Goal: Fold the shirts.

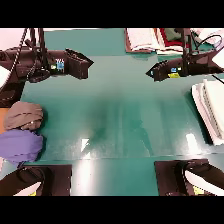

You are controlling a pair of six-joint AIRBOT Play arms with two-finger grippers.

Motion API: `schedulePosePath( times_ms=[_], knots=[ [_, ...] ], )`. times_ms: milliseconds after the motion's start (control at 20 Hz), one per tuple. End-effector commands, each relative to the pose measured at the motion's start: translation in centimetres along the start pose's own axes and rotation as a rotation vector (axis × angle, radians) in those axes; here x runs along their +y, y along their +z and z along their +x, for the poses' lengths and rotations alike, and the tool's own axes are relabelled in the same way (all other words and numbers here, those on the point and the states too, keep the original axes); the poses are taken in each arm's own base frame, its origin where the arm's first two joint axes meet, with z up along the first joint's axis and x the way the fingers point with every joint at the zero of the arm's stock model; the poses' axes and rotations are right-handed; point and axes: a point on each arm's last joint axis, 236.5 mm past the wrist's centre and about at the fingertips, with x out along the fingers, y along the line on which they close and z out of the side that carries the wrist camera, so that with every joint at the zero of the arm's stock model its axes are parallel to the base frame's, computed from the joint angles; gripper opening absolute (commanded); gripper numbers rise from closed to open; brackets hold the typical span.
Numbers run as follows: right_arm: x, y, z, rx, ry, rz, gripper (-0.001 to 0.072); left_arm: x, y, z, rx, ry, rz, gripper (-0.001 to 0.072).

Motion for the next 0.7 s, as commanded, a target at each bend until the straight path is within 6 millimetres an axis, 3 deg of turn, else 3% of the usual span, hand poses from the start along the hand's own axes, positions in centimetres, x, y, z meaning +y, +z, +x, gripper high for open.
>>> schedulePosePath(
  times_ms=[0,550,650],
  knots=[
    [0.1,0.1,0.0,-0.002,0.001,0.000,0.0017,0.0,0.0,0.0,0.000,0.000,-0.001,0.0024],
    [0.1,0.0,0.0,0.000,0.002,0.000,0.0017,0.0,0.0,0.0,-0.002,-0.002,-0.003,0.0024],
    [0.1,0.0,0.0,0.000,0.002,0.000,0.0017,0.3,1.8,-0.1,-0.078,0.012,0.031,0.0024]
  ],
)
